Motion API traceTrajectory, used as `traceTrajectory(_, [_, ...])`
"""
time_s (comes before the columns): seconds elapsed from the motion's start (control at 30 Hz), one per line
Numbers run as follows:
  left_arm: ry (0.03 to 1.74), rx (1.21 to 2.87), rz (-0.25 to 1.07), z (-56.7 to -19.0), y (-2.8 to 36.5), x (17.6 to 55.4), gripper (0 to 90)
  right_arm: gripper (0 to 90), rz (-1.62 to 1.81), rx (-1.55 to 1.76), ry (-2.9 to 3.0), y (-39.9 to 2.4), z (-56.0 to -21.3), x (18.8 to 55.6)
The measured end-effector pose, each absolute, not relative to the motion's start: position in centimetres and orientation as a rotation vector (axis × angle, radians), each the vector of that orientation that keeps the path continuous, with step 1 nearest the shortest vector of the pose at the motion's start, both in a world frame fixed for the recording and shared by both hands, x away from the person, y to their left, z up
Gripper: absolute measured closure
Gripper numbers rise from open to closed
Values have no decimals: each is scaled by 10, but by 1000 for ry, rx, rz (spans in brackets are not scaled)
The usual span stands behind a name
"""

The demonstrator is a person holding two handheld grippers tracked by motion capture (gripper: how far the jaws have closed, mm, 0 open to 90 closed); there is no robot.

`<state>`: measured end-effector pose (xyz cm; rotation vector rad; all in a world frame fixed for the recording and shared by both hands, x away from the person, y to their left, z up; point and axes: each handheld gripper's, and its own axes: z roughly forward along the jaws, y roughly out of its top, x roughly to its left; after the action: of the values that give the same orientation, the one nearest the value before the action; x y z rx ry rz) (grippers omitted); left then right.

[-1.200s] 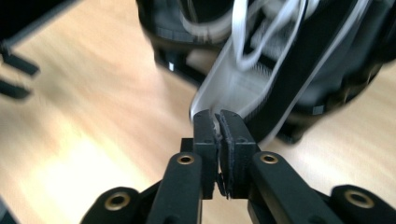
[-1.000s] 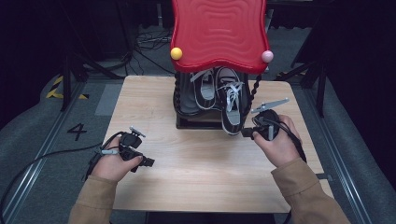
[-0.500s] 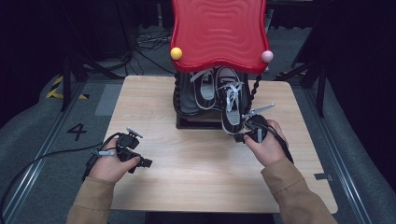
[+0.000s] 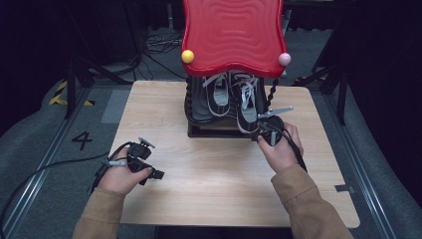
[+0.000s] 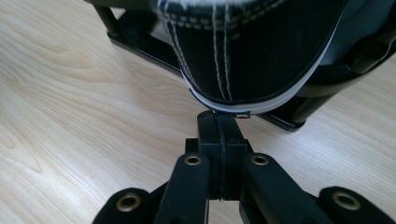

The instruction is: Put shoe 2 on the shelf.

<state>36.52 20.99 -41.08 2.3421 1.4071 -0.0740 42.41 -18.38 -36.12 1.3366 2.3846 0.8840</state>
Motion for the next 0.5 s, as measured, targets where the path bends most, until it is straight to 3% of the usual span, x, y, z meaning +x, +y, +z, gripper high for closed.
traceTrajectory(0.5, [1401,2355,-80,-414,205,368,400,900,880,1323,2397,-170,-362,431])
